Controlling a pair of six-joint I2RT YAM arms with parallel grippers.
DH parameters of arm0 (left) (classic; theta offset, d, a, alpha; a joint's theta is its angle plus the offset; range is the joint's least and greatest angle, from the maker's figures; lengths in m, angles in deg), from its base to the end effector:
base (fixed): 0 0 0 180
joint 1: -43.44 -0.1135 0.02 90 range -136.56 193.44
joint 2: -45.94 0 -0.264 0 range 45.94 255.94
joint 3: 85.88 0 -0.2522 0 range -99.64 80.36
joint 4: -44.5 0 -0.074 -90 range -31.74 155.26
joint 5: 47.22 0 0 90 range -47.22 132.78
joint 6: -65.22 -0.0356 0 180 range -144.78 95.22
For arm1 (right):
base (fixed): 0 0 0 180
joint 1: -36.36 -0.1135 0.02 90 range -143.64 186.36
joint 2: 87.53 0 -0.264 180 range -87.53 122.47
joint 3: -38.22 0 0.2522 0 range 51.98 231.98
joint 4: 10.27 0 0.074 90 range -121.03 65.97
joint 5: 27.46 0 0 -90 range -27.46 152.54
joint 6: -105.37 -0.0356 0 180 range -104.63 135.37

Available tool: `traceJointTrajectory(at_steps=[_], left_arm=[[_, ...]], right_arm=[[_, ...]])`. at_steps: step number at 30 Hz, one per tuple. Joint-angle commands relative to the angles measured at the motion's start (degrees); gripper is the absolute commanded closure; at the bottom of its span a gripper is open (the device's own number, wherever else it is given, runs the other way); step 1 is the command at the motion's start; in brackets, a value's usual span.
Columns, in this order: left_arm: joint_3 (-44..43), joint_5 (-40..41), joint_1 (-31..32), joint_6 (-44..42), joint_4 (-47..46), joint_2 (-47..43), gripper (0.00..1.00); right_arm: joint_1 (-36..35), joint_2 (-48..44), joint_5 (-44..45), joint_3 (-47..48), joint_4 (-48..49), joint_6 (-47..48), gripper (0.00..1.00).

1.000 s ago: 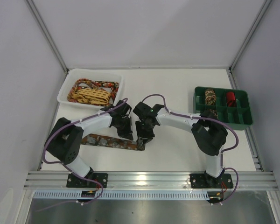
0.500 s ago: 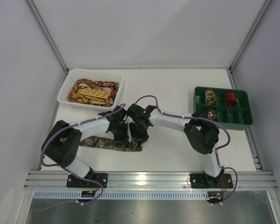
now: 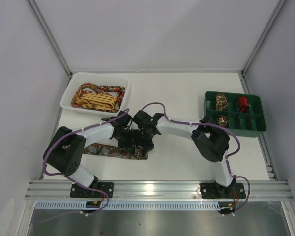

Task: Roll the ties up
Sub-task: Roll the tie

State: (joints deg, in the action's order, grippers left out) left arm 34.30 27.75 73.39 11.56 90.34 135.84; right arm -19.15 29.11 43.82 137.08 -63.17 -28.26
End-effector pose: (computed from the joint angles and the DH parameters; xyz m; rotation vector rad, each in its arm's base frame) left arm 0.2243 -0.1399 0.1460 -0.1197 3.0300 -0.5396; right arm 0.2251 0.3478 0.1708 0.3978 -3.0026 -0.7159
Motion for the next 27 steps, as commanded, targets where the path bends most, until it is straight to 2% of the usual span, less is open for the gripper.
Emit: traceJointTrajectory(at_steps=[1,12,21,27], left_arm=[[-0.17,1.32,0.19,-2.32,-1.67,-0.52,0.99],[0.1,1.32,-2.09,-2.32,-0.08,-3.51,1.0],[-2.71,-0.17,-3.85,-3.11,3.34,-5.79,0.99],[-3.86,-5.88,-3.94,-2.41,3.34,-6.85,0.99]], right_arm=[[-1.09,-0.27,-4.04,-3.71,8.44,-0.48,0.47],[1.36,-6.34,-11.6,-17.5,29.27,-5.58,0.47],[3.74,-6.69,-11.16,-20.76,31.48,-5.23,0.51],[4.09,-6.07,-12.92,-22.69,34.99,-5.23,0.59]])
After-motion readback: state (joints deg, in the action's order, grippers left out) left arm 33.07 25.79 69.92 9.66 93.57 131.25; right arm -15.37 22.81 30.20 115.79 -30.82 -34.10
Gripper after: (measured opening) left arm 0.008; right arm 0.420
